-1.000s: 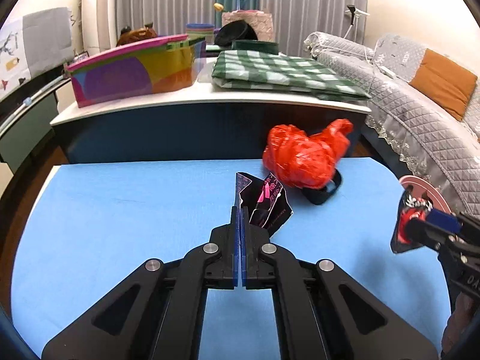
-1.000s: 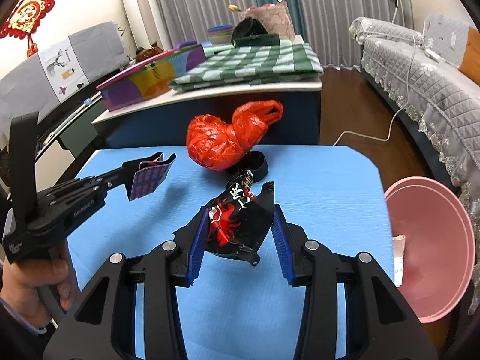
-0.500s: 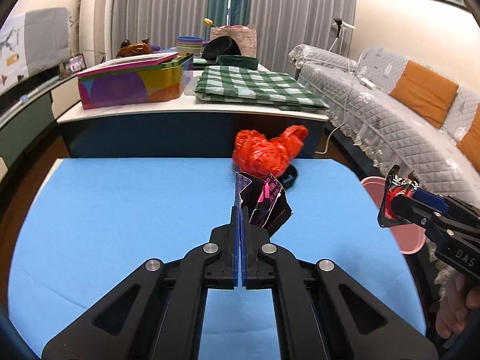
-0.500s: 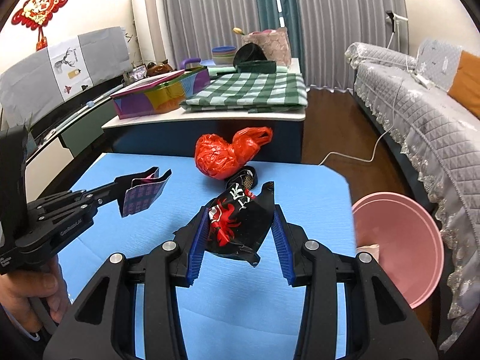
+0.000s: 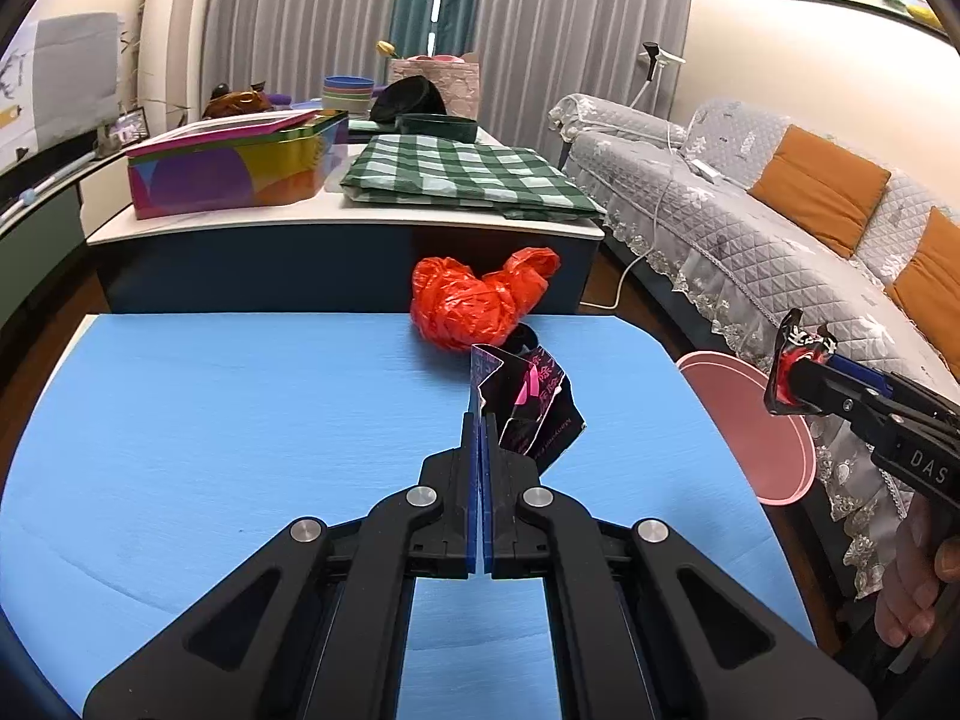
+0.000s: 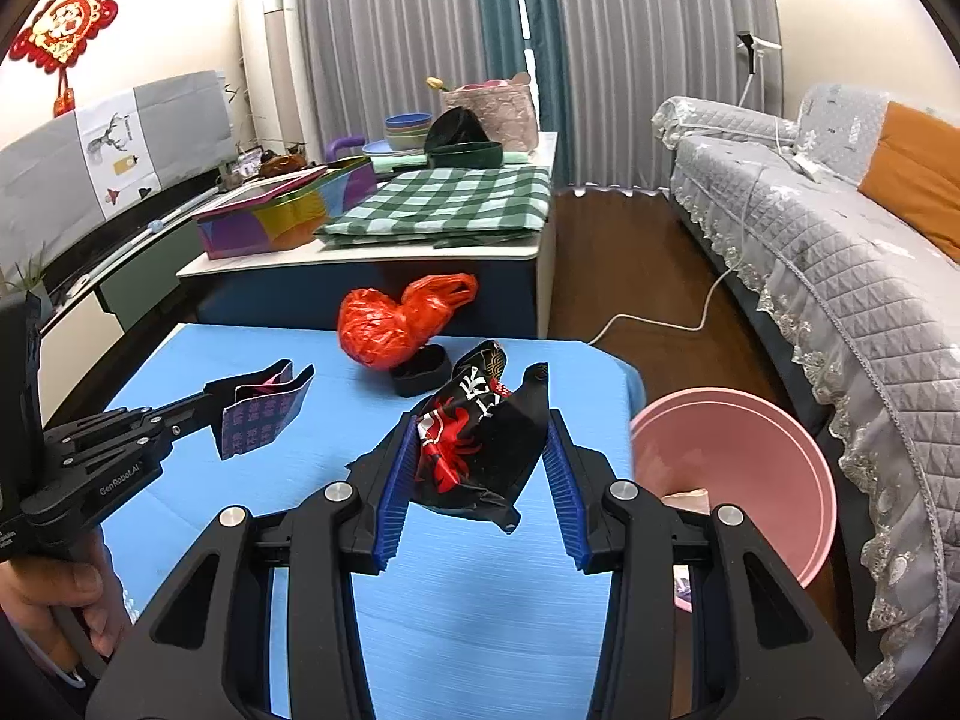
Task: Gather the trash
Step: 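Carry the checkered cloth with the left tool while the right tool carries the wrapper over the pink bin, then open the left tool dropping the cloth while the right tool drops the wrapper into the bin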
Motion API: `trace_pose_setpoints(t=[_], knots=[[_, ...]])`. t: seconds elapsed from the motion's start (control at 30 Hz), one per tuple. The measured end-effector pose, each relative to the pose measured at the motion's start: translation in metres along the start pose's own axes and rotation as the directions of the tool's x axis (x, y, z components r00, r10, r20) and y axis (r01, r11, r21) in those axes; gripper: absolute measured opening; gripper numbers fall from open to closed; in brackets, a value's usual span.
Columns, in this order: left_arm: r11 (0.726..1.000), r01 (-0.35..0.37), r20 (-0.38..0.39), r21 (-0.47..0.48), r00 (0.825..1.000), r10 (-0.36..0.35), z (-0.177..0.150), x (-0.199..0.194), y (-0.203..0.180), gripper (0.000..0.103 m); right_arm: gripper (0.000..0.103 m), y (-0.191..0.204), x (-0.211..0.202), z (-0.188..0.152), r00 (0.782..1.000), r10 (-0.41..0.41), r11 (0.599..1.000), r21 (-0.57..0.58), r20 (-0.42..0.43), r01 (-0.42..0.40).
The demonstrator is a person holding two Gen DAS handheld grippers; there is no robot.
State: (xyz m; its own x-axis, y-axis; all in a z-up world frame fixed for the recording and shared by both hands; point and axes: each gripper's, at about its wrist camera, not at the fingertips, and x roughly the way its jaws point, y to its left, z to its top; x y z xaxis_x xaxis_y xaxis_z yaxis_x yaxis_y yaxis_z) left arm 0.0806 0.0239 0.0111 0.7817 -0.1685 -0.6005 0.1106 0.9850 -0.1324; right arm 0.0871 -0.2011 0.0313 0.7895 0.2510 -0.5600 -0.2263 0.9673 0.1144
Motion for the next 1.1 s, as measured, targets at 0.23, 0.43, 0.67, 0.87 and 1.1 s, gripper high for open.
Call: trace_pose_setpoints(t=[0.23,0.43,0.67,0.87,1.1], knots=[[0.999,0.022,-0.016,0.027,1.000,-0.022,-0.002,0.012,-0.020,0.001,0.042,-0.021,-0.001,-0.001,0.999,-0.039,0.999,0.017,0.002,0.039],[0.997,0.040,-0.018,0.065,0.999,-0.039,-0.005,0.019,-0.040,0.001,0.042,-0.042,-0.002,-0.001,0.998,-0.064,0.996,0.060,0.003,0.063],[0.996,0.063,-0.028,0.067,0.998,-0.061,-0.002,0.027,-0.057,0.001,0.042,-0.063,-0.006,0.003,0.994,-0.106,0.991,0.087,0.013,0.105],[0.991,0.097,-0.028,0.094,0.995,-0.095,0.006,0.030,-0.082,0.001,0.042,-0.093,-0.016,0.014,0.983,-0.180,0.977,0.127,0.037,0.174],[0.983,0.143,-0.038,0.116,0.990,-0.139,0.016,0.043,-0.115,0.000,0.042,-0.121,-0.024,0.024,0.965,-0.257,0.959,0.142,0.057,0.247]])
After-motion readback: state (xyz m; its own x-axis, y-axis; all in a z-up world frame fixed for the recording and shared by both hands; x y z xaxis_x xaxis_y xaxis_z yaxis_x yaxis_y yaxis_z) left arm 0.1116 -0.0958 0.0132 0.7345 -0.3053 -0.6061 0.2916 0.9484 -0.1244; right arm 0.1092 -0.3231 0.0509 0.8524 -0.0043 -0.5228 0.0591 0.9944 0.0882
